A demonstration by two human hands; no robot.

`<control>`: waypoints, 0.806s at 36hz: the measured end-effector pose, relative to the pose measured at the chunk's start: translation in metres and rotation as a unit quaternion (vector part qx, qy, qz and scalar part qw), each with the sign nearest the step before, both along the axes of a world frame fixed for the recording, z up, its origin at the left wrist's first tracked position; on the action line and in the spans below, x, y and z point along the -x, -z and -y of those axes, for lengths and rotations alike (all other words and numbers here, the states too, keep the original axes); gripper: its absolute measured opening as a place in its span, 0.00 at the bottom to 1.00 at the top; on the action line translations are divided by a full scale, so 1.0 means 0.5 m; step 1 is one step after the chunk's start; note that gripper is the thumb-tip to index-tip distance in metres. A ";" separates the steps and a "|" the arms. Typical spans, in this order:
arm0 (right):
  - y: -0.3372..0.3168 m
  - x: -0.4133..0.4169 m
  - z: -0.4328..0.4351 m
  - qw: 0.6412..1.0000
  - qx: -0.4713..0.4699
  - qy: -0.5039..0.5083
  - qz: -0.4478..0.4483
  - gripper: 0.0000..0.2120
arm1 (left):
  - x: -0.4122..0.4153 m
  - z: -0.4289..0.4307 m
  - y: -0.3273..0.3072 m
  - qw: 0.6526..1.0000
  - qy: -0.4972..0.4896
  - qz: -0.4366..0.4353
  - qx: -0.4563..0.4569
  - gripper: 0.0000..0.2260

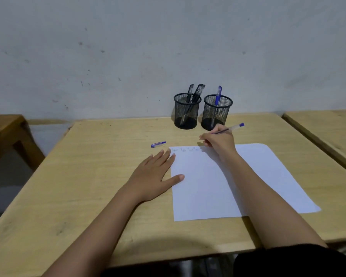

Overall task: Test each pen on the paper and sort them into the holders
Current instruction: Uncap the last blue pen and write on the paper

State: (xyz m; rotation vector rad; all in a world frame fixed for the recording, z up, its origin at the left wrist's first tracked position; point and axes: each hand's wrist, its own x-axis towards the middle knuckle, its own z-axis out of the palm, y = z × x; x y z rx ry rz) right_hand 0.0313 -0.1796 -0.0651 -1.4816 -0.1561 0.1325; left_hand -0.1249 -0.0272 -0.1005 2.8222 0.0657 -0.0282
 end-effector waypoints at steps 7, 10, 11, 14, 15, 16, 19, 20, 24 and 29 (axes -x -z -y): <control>0.024 -0.011 -0.009 0.996 0.080 -0.003 0.046 0.22 | 0.000 0.003 -0.001 1.000 -0.004 -0.001 -0.002 0.34; 0.022 -0.018 -0.007 0.993 0.101 -0.006 0.062 0.22 | -0.002 0.001 0.001 1.000 -0.001 0.003 -0.006 0.37; 0.024 -0.021 -0.005 0.993 0.101 -0.007 0.064 0.22 | -0.002 0.001 0.002 1.000 -0.001 0.003 -0.005 0.38; 0.027 -0.022 -0.005 0.993 0.100 -0.016 0.064 0.22 | -0.003 0.000 0.003 1.000 -0.002 0.004 -0.009 0.39; 0.028 -0.022 -0.005 0.993 0.093 -0.021 0.064 0.22 | -0.003 0.000 0.004 1.000 -0.002 0.004 -0.011 0.39; 0.028 -0.021 -0.005 0.994 0.082 -0.025 0.062 0.22 | -0.004 0.000 0.003 1.000 -0.001 0.004 -0.013 0.39; 0.027 -0.020 -0.005 0.996 0.056 -0.040 0.054 0.22 | -0.005 -0.001 0.003 1.000 -0.002 0.006 -0.011 0.40; 0.027 -0.019 -0.004 0.996 0.058 -0.044 0.054 0.22 | -0.005 0.000 0.003 1.000 -0.002 0.006 -0.012 0.40; 0.030 -0.025 -0.008 0.992 0.095 -0.043 0.068 0.21 | -0.006 -0.001 0.001 1.000 -0.003 0.005 -0.014 0.40; 0.032 -0.032 -0.006 0.992 0.102 -0.036 0.071 0.22 | -0.005 0.000 -0.001 1.000 -0.005 0.004 -0.008 0.40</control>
